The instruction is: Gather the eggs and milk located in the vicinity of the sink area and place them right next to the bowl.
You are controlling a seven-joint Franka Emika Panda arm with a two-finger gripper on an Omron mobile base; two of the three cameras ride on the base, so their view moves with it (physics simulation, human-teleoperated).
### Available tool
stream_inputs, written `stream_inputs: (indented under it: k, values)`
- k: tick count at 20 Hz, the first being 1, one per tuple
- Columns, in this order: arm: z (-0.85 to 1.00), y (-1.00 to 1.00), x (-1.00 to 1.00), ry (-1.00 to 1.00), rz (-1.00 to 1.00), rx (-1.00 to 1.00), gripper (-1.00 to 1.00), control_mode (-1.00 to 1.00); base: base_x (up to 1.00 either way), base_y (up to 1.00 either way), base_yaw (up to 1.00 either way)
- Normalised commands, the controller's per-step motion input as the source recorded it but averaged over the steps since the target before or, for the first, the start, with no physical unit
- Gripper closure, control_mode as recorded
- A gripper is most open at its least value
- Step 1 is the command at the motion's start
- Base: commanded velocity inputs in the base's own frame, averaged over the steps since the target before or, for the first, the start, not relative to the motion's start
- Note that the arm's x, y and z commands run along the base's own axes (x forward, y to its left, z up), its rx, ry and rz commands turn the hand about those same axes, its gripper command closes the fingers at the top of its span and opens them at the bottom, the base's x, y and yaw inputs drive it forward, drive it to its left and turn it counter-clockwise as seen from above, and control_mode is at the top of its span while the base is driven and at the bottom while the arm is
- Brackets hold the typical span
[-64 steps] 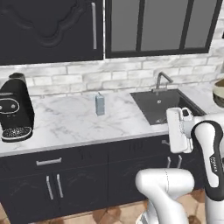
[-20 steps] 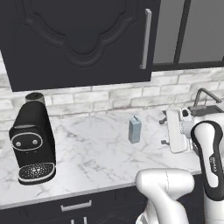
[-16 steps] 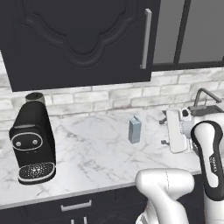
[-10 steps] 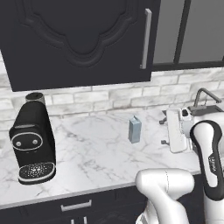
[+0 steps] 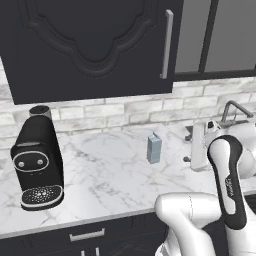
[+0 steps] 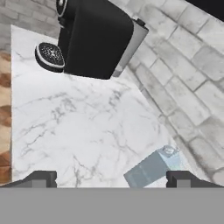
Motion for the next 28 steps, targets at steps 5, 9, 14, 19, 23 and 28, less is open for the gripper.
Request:
stream_inputs:
  k: [5, 9, 14, 19, 23, 28]
  values:
    - [0.31, 0.0, 0.13, 0.31, -0.42, 0.04, -1.0, -1.0, 0.0, 0.0, 0.0]
    - [0.13, 0.0, 0.26, 0.39, -0.54, 0.07, -1.0, -1.0, 0.0, 0.0, 0.0]
    - [0.0, 0.0, 0.19, 0.39, -0.6, 0.13, -1.0, -1.0, 0.0, 0.0, 0.0]
    - [-0.03, 0.0, 0.18, 0.43, -0.6, 0.22, -1.0, -1.0, 0.0, 0.0, 0.0]
    - [-0.08, 0.0, 0.19, 0.33, -0.61, 0.27, -1.0, -1.0, 0.0, 0.0, 0.0]
    - [-0.01, 0.0, 0.1, 0.14, -0.59, 0.23, -1.0, -1.0, 0.0, 0.0, 0.0]
